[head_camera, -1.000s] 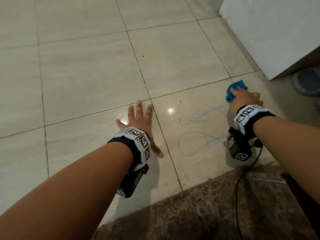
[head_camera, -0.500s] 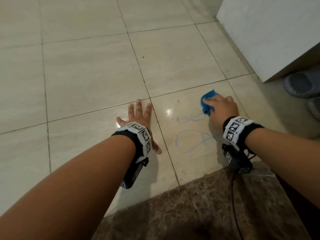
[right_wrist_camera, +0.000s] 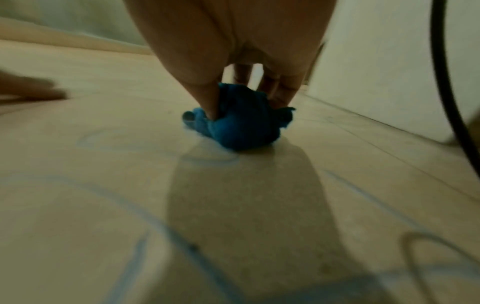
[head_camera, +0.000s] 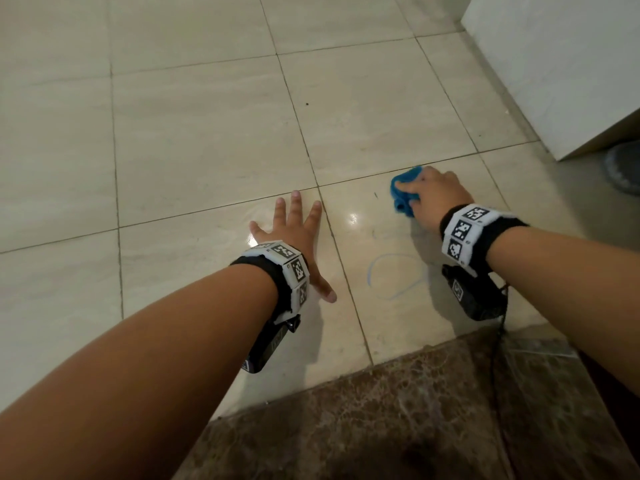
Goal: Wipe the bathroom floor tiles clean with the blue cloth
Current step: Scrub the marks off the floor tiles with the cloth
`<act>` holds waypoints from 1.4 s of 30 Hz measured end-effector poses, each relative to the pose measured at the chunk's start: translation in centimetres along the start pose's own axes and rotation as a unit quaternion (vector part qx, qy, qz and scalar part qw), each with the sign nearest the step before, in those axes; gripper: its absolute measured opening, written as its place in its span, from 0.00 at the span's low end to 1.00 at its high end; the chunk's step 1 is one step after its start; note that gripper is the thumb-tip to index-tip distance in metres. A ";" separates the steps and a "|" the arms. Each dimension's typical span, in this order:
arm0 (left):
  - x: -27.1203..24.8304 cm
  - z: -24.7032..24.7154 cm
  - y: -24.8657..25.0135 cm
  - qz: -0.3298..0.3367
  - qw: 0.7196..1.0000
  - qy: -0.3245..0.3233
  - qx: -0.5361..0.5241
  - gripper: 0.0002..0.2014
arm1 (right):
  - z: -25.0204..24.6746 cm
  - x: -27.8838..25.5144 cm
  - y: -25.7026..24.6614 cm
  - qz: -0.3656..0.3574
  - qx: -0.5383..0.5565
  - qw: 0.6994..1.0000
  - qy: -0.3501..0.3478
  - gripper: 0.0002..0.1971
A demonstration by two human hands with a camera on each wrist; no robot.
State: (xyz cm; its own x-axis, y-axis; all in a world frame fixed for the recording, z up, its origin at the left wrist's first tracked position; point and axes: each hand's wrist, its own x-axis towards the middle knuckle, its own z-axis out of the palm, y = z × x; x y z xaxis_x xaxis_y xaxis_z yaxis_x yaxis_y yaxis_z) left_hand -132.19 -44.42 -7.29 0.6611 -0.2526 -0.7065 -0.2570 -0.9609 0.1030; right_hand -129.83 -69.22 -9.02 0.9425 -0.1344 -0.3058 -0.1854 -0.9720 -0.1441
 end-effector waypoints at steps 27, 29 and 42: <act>0.1 -0.2 0.2 -0.005 1.000 0.002 0.003 0.78 | 1.4 -6.4 -3.7 -0.153 0.005 0.988 -0.037 0.24; 0.0 -0.2 0.3 -0.007 1.000 0.001 0.003 0.78 | 1.9 -6.5 -3.5 -0.189 -0.010 0.981 -0.046 0.23; -1.7 2.7 0.7 0.076 0.995 0.017 0.063 0.74 | 2.0 -7.0 -2.4 -0.200 -0.017 0.979 -0.036 0.20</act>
State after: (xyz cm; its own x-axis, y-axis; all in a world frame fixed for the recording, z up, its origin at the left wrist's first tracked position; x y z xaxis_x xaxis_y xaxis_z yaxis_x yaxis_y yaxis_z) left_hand -135.40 -44.32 -7.89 0.6310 -0.3989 -0.6654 -0.4398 -0.8905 0.1168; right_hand -136.55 -65.60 -8.41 0.9155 0.2704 -0.2978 0.2046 -0.9504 -0.2341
